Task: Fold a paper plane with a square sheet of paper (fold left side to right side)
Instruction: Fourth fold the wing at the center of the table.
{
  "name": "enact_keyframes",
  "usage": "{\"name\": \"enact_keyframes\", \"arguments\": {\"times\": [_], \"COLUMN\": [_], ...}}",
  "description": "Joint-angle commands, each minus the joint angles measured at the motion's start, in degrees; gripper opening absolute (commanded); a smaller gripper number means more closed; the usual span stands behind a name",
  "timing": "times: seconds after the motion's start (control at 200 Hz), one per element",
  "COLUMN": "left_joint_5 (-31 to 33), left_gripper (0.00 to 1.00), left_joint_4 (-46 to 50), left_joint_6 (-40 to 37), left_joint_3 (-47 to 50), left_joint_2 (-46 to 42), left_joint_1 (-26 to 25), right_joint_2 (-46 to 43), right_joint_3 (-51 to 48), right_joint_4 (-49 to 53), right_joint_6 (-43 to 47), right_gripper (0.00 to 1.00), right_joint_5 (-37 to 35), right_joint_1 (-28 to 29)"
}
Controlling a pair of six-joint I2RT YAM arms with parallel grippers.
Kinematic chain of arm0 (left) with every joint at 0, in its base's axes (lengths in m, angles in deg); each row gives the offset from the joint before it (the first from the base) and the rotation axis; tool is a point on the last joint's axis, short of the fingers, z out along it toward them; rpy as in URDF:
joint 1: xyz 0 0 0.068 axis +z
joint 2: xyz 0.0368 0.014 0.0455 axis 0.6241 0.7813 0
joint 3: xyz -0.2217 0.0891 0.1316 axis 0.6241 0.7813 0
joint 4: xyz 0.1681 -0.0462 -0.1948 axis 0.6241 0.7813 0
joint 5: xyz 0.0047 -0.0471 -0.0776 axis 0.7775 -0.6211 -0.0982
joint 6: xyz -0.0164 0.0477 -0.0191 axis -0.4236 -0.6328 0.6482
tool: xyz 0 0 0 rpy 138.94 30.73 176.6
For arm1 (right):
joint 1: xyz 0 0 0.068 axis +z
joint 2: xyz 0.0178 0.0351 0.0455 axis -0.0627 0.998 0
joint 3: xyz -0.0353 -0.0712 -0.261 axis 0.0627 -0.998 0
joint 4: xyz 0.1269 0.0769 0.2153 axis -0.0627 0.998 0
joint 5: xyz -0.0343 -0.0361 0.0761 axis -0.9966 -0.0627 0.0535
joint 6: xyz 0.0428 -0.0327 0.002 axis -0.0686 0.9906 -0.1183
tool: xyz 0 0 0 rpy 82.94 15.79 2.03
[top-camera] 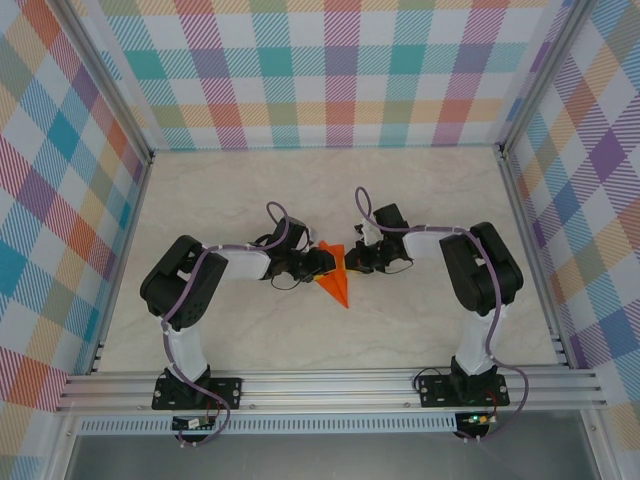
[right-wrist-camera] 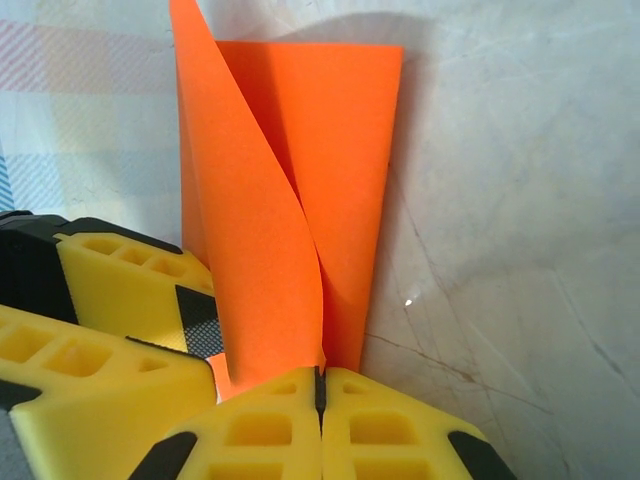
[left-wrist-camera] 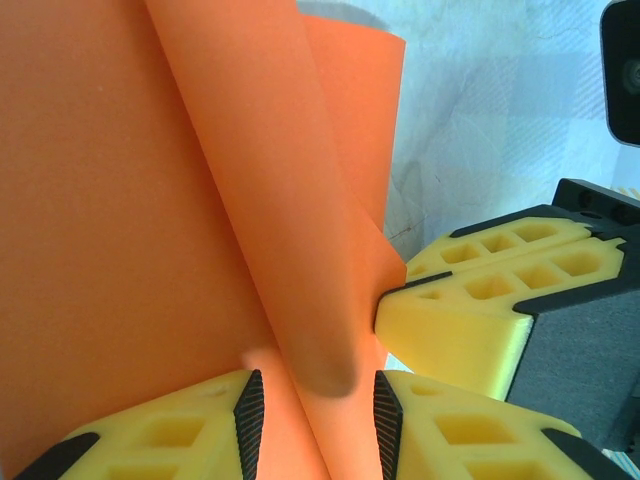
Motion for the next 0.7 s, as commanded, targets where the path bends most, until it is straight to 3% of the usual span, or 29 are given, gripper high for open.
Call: {"name": "enact_keyframes", "arguments": {"times": [0.0, 0.275, 0.47, 0.695], "left_joint_5": [1.5, 0.9, 1.1, -0.8], "left_gripper": [0.37, 0.37, 0.38, 0.21], "left_joint_4": [1.7, 1.3, 3.5, 4.2], "left_joint_6": [-0.9, -0.9, -2.2, -2.7], "left_joint_3": [-0.4, -0.5, -1.3, -4.2], "left_joint_2": [0.1, -0.7, -5.8, -5.2], "left_joint_1": [-0.9, -0.9, -0.9, -0.9], "right_joint_2": [1.8, 2.7, 3.8, 3.8], "right_joint_3": [0.0, 0.6, 0.6, 1.0], "right_joint_4": [0.9, 4.2, 5.7, 6.6], "right_joint_6": [1.5, 2.6, 3.0, 3.6], "right_gripper": [0.05, 0.06, 0.06, 0.06], "right_joint_5": [-0.6, -2.8, -4.5, -5.6], "right_joint_1": [0.5, 1.1, 1.6, 1.9]}}
